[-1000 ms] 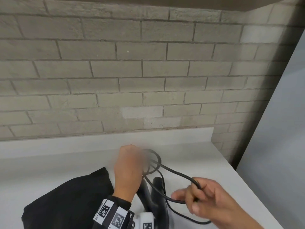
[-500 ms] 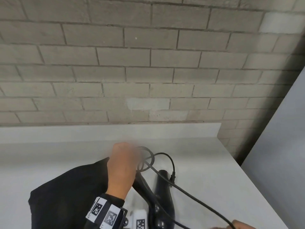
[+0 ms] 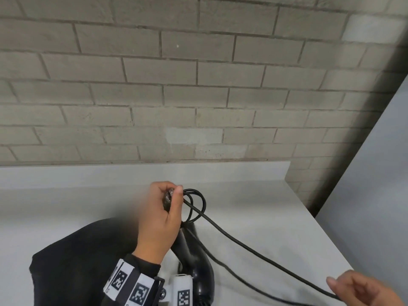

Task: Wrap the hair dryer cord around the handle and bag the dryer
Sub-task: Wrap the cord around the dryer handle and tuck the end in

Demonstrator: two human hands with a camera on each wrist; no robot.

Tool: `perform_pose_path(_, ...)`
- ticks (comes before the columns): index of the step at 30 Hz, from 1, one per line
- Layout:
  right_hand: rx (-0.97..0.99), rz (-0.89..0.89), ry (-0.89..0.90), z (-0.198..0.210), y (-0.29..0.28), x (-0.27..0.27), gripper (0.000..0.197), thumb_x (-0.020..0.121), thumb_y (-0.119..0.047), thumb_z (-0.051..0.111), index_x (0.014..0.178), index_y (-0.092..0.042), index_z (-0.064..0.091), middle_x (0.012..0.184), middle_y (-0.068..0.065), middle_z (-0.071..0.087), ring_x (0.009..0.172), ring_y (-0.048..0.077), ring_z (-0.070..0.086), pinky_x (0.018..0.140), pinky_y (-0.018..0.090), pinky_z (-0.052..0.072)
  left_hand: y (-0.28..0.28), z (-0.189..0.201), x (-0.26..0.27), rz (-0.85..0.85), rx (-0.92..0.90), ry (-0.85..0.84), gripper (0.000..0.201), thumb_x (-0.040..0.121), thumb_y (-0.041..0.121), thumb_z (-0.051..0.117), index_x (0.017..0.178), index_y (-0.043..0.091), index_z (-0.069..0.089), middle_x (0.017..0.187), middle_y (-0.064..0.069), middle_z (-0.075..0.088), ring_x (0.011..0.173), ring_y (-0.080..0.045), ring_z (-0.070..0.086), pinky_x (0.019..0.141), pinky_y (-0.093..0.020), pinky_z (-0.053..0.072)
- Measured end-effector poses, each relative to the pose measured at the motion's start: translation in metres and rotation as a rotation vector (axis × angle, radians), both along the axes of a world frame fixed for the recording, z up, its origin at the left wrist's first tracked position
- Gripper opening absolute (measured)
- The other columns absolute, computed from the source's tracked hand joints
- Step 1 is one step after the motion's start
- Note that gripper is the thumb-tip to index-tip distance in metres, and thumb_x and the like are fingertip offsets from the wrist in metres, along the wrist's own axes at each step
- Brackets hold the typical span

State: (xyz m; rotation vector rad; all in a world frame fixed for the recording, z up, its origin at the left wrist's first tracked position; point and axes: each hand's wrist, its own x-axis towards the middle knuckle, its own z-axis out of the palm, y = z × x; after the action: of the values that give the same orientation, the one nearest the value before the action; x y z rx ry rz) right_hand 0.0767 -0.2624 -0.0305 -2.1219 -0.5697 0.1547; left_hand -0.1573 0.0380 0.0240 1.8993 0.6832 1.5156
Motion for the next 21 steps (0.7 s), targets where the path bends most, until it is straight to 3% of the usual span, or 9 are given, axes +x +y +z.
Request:
perform_pose_path(3, -0.004, 0.052, 0.021, 0.009, 0.014, -0.018, 0.031, 0.072, -0.006, 0.082, 0.056, -0.012, 0.057, 0.046, 0.004, 0.045, 0.051, 0.032, 0.043, 0.046, 0.011, 0.031, -0.005, 0.009, 0.002, -0.029, 0.018, 0.035, 0.015, 0.095, 0.049, 0.052, 0.088, 0.036, 0.049, 0.065, 0.004, 0.057, 0.061, -0.015, 0.057, 0.053, -0.012, 0.041)
perform_pose_path(6, -0.001, 0.107, -0.028, 0.003, 0.035, -0.033, 0.038, 0.067, -0.001, 0.084, 0.059, -0.029, 0.059, 0.048, -0.008, 0.054, 0.05, 0.016, 0.05, 0.05, 0.008, 0.037, -0.007, 0.016, 0.004, -0.045, 0.022, 0.07, 0.014, 0.089, 0.047, 0.049, 0.087, 0.034, 0.049, 0.058, 0.005, 0.053, 0.057, -0.015, 0.054, 0.05, -0.012, 0.038)
perform_pose_path(8, 0.13, 0.107, -0.11, 0.002, 0.054, -0.057, 0.042, 0.065, -0.003, 0.086, 0.07, -0.037, 0.061, 0.071, -0.011, 0.064, 0.066, 0.012, 0.057, 0.056, 0.005, 0.042, -0.008, 0.019, 0.005, -0.078, 0.015, 0.091, 0.017, 0.089, 0.047, 0.048, 0.086, 0.031, 0.05, 0.056, 0.005, 0.052, 0.055, -0.015, 0.053, 0.049, -0.012, 0.038)
perform_pose_path(9, 0.213, 0.1, -0.172, 0.005, 0.063, -0.07, 0.039, 0.066, -0.007, 0.085, 0.074, -0.037, 0.061, 0.076, -0.01, 0.064, 0.066, 0.012, 0.057, 0.056, 0.006, 0.042, -0.008, 0.02, 0.005, -0.09, 0.015, 0.103, 0.018, 0.09, 0.047, 0.049, 0.086, 0.029, 0.051, 0.056, 0.005, 0.052, 0.054, -0.014, 0.052, 0.048, -0.013, 0.038)
perform_pose_path(12, 0.427, 0.209, -0.309, 0.031, 0.09, -0.114, 0.019, 0.064, -0.015, 0.075, 0.068, -0.03, 0.063, 0.057, -0.008, 0.059, 0.047, 0.006, 0.05, 0.048, 0.01, 0.04, -0.011, 0.022, 0.006, -0.096, 0.009, 0.123, 0.022, 0.09, 0.047, 0.049, 0.086, 0.026, 0.052, 0.056, 0.0, 0.053, 0.054, -0.018, 0.051, 0.048, -0.019, 0.039)
perform_pose_path(14, 0.465, 0.397, -0.291, 0.046, 0.106, -0.145, 0.012, 0.067, -0.022, 0.076, 0.069, -0.03, 0.067, 0.058, -0.013, 0.061, 0.044, 0.003, 0.051, 0.045, 0.013, 0.044, -0.011, 0.021, 0.007, -0.09, -0.003, 0.132, 0.023, 0.09, 0.048, 0.05, 0.086, 0.025, 0.052, 0.056, 0.0, 0.053, 0.054, -0.018, 0.052, 0.048, -0.018, 0.038)
perform_pose_path(15, 0.439, 0.485, -0.258, 0.048, 0.115, -0.155, 0.006, 0.072, -0.032, 0.073, 0.076, -0.033, 0.069, 0.066, -0.016, 0.064, 0.048, 0.004, 0.055, 0.047, 0.014, 0.045, -0.012, 0.022, 0.007, -0.088, -0.006, 0.141, 0.024, 0.089, 0.048, 0.05, 0.086, 0.025, 0.052, 0.055, 0.002, 0.053, 0.053, -0.015, 0.052, 0.048, -0.016, 0.038)
perform_pose_path(18, 0.203, 0.654, -0.271, 0.04, 0.143, -0.167, 0.038, 0.082, -0.057, 0.045, 0.11, -0.038, 0.061, 0.094, -0.026, 0.062, 0.074, -0.003, 0.056, 0.067, 0.007, 0.042, -0.016, 0.023, 0.008, -0.11, -0.035, 0.15, 0.021, 0.09, 0.045, 0.052, 0.089, 0.024, 0.052, 0.057, 0.007, 0.055, 0.054, -0.006, 0.054, 0.051, -0.013, 0.04)
perform_pose_path(21, 0.096, 0.672, -0.299, 0.038, 0.165, -0.17, 0.034, 0.093, -0.051, 0.041, 0.119, -0.034, 0.053, 0.103, -0.02, 0.062, 0.085, 0.0, 0.05, 0.078, 0.013, 0.04, -0.017, 0.024, 0.008, -0.141, -0.059, 0.155, 0.021, 0.09, 0.044, 0.052, 0.092, 0.024, 0.051, 0.063, 0.004, 0.057, 0.054, -0.005, 0.053, 0.051, -0.013, 0.04)
